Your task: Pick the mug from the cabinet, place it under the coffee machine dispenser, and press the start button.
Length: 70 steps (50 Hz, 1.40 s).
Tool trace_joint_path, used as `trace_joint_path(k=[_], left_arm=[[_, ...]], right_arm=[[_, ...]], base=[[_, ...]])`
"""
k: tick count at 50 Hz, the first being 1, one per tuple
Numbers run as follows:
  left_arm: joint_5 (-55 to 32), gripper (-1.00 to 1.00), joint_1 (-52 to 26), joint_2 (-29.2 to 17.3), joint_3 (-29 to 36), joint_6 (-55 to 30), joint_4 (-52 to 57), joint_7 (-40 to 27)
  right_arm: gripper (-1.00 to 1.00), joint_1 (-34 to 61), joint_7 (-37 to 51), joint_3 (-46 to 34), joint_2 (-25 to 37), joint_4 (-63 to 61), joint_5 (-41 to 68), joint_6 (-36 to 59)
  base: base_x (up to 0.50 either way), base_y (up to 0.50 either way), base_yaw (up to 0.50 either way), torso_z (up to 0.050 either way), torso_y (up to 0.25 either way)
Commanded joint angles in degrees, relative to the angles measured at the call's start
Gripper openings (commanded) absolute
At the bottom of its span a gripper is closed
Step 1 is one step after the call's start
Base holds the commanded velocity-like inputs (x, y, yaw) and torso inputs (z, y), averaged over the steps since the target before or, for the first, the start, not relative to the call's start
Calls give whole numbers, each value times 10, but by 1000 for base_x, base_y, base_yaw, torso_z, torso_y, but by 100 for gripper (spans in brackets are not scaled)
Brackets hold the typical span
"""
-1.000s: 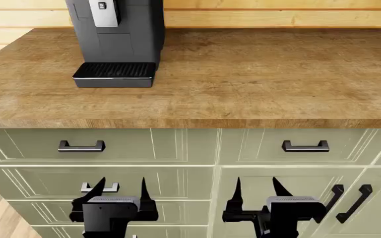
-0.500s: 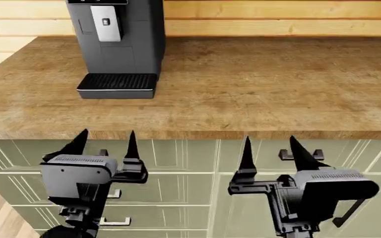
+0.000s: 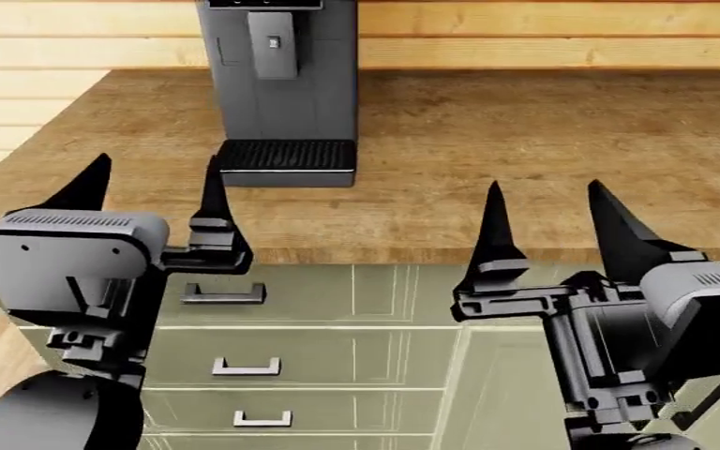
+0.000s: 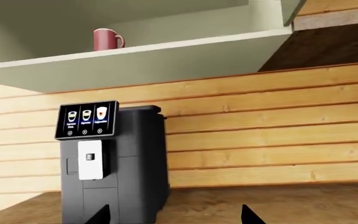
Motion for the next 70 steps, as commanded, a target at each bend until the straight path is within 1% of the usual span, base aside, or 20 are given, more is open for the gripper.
trace_joint_path(k=[1,10,47,56,60,64,65,66,67,68,70], left_arm=[[5,100,-17,-13,5,-27,18,-18],[16,100,-17,-19,19,-28,19,-27],[18,100,-17,-34,42,-33,14,-41],[16,100,-15,-36,47,-33,16,-43],[8,100,-16,-33,44,-37,13,-43],[-23,100,-39,-13,16,-58,-6,-45],[-35,100,-56,-4,6,-77,-13,-50],[-48,100,-75,5,-4,-99,-23,-55],[-52,100,-96,13,-10,-113,-40,-63],[-55,100,-125,23,-15,-125,-69,-71],[-57,100,-179,40,-23,-134,-138,-80]], right_arm=[[100,9,9,6,6,-24,23,22],[100,6,22,-15,18,-33,6,16],[100,4,54,-28,38,-43,20,9],[100,3,74,-55,52,-47,-15,4],[100,3,79,-51,52,-54,-10,7],[100,15,97,-29,56,-80,17,34],[100,28,140,-28,86,-82,59,30],[100,49,215,-38,140,-82,128,18],[100,82,301,-58,210,-82,211,1],[100,126,386,-79,274,-82,296,-16],[100,227,504,-138,375,-82,414,-55]], base=[[12,500,0,0,0],[60,500,0,0,0],[117,500,0,0,0],[128,500,0,0,0],[142,500,0,0,0],[160,500,0,0,0],[183,500,0,0,0],[0,0,0,0,0],[0,0,0,0,0],[0,0,0,0,0],[0,0,0,0,0]])
